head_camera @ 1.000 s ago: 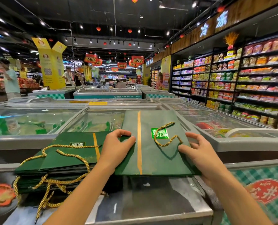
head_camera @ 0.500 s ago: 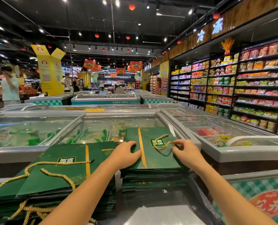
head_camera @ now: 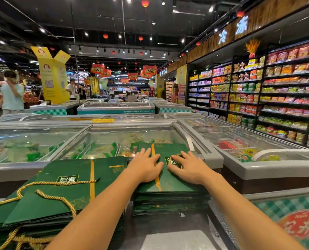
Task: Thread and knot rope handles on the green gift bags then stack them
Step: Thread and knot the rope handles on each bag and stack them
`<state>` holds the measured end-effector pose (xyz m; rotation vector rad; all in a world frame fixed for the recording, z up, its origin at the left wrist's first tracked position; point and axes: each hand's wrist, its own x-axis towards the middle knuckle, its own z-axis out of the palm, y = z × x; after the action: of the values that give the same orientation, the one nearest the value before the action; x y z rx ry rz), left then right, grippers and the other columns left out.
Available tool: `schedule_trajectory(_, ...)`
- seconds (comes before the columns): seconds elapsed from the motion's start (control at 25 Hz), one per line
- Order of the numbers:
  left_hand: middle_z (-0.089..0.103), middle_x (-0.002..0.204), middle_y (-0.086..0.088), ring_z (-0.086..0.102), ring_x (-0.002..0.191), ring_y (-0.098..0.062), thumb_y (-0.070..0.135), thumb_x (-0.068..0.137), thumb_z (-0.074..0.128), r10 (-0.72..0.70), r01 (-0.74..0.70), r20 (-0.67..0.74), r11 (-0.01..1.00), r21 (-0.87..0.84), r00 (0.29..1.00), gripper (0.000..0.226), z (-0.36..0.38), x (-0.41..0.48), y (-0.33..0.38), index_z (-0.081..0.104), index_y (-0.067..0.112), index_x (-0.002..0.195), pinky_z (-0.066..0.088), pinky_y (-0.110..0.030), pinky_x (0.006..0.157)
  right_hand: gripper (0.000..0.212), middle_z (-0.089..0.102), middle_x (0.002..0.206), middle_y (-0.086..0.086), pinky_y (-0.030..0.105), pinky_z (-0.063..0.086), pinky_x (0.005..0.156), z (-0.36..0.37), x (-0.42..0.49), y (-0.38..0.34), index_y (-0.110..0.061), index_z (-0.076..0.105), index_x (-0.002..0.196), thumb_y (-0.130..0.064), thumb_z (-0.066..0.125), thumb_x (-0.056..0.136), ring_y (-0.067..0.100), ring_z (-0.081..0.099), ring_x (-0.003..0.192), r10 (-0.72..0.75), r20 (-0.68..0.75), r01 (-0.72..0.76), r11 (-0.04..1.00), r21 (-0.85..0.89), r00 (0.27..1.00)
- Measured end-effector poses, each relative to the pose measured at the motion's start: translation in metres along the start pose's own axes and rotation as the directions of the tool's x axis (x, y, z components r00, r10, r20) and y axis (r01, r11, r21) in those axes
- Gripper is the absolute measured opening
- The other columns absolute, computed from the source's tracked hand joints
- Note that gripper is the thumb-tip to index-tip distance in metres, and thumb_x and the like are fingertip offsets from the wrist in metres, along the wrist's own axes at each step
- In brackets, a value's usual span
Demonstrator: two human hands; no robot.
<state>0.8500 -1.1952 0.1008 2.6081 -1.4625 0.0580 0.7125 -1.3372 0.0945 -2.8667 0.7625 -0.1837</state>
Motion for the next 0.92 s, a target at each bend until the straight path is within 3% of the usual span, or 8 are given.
schedule_trajectory(0.2,-0.007,0.168,-0.010,-0.009,0.154,-0.033,0.059,0.103,0.013,-0.029,0.030,0.060,0.999,-0.012,0.998,0.062,0.034,0.004,-0.005,0.002,0.037,0.159,-0.003,-0.047,0.125,0.074,0.000,0.172,0.002,0.043,0.006,0.126,0.020,0.002,0.003,-0.042,0.011,0.161,-0.074,0.028,0.097,0.024,-0.003,0.158,-0.015,0.022,0.015,1.000,0.011,1.000)
schedule_trajectory(0.48,0.002,0.168,-0.007,-0.002,0.155,-0.029,0.060,0.102,0.019,-0.038,0.038,0.012,0.999,-0.028,0.999,0.063,0.035,-0.001,-0.004,0.011,0.036,0.160,0.001,-0.045,0.125,0.073,0.000,0.172,-0.001,0.049,0.004,0.126,0.029,0.001,0.004,-0.043,0.010,0.161,-0.075,0.023,0.097,0.020,-0.003,0.158,-0.002,0.007,0.002,1.000,-0.015,1.000)
schedule_trajectory(0.56,0.026,0.163,-0.008,0.020,0.150,-0.029,0.057,0.101,0.029,-0.047,0.039,-0.092,0.996,-0.082,0.995,0.060,0.031,-0.010,0.000,0.030,0.029,0.155,0.019,-0.044,0.123,0.072,0.014,0.170,-0.002,0.054,0.003,0.124,0.026,-0.002,0.000,-0.041,0.020,0.160,-0.075,0.025,0.096,0.018,0.007,0.157,-0.010,-0.087,0.004,0.998,-0.069,0.996)
schedule_trajectory(0.68,0.056,0.131,-0.003,0.052,0.123,-0.026,0.049,0.100,0.040,-0.081,0.051,-0.223,0.989,-0.138,0.972,0.045,0.013,-0.030,-0.007,0.057,0.022,0.131,0.046,-0.041,0.099,0.062,0.044,0.152,-0.003,0.049,0.017,0.123,0.012,-0.013,-0.015,-0.030,0.045,0.148,-0.065,0.040,0.097,0.019,0.033,0.147,-0.101,-0.331,0.058,0.989,-0.137,0.938)
schedule_trajectory(0.8,0.061,0.119,0.001,0.059,0.107,-0.023,0.043,0.098,0.045,-0.120,0.100,-0.288,0.991,-0.085,0.950,0.033,-0.008,-0.068,-0.029,0.063,0.023,0.117,0.050,-0.037,0.085,0.043,0.059,0.133,0.003,0.040,0.038,0.108,-0.001,-0.029,-0.052,-0.018,0.066,0.127,-0.047,0.052,0.100,0.024,0.051,0.129,-0.220,-0.525,0.222,0.973,-0.060,0.822)
schedule_trajectory(0.92,0.062,0.121,0.004,0.059,0.109,-0.020,0.043,0.098,0.047,-0.183,0.184,-0.297,0.983,-0.023,0.937,0.034,-0.029,-0.118,-0.067,0.061,0.025,0.123,0.049,-0.034,0.084,0.037,0.062,0.122,0.002,0.039,0.044,0.099,-0.003,-0.047,-0.110,-0.018,0.069,0.119,-0.045,0.051,0.101,0.024,0.053,0.118,-0.277,-0.448,0.326,0.945,0.035,0.850)
